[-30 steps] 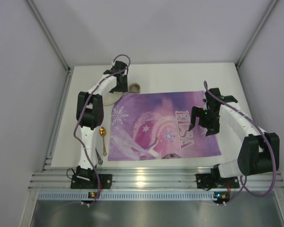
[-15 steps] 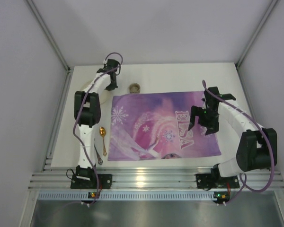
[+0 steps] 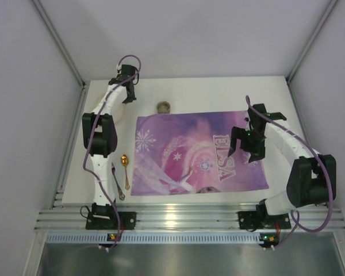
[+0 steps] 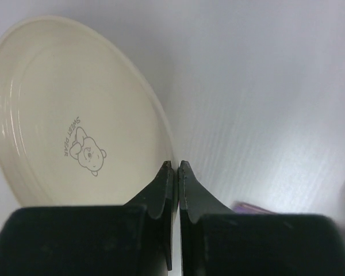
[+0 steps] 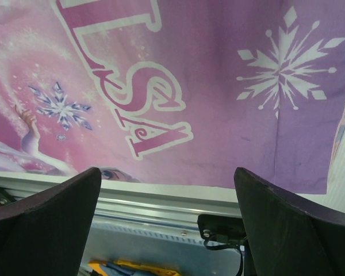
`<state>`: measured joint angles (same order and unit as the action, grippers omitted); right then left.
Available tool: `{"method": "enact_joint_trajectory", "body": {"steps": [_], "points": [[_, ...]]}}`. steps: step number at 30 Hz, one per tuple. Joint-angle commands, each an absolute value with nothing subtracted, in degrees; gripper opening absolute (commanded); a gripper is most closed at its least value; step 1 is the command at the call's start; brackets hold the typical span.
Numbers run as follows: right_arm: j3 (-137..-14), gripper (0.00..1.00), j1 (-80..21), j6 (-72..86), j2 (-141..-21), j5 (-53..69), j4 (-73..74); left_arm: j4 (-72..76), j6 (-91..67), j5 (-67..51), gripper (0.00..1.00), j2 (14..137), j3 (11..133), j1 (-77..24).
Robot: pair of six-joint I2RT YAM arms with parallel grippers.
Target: Set the dinner table for one person
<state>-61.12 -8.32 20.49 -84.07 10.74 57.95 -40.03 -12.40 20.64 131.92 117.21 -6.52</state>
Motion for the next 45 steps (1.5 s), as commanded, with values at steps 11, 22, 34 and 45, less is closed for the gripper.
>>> {"method": "enact_joint_trajectory", "body": {"steps": [11,22,34,45], "points": [[-66.36,1.0,-7.47,21.44,-76.39,9.94,60.38,-50.18,-12.3,31.55,0.0,117.07,118.13,-37.15],[-64.43,1.0,-7.3,24.79,-63.73,5.63,67.93,-55.81,-26.71,26.28,0.0,121.11,115.93,-58.88],[-57.31,1.0,-7.82,24.26,-49.66,6.5,74.18,-53.62,-37.79,18.81,0.0,129.9,111.02,-64.34],[-57.13,1.0,-8.79,23.82,-45.26,8.17,76.03,-52.64,-41.04,17.14,0.66,126.05,110.56,-64.51]]}}
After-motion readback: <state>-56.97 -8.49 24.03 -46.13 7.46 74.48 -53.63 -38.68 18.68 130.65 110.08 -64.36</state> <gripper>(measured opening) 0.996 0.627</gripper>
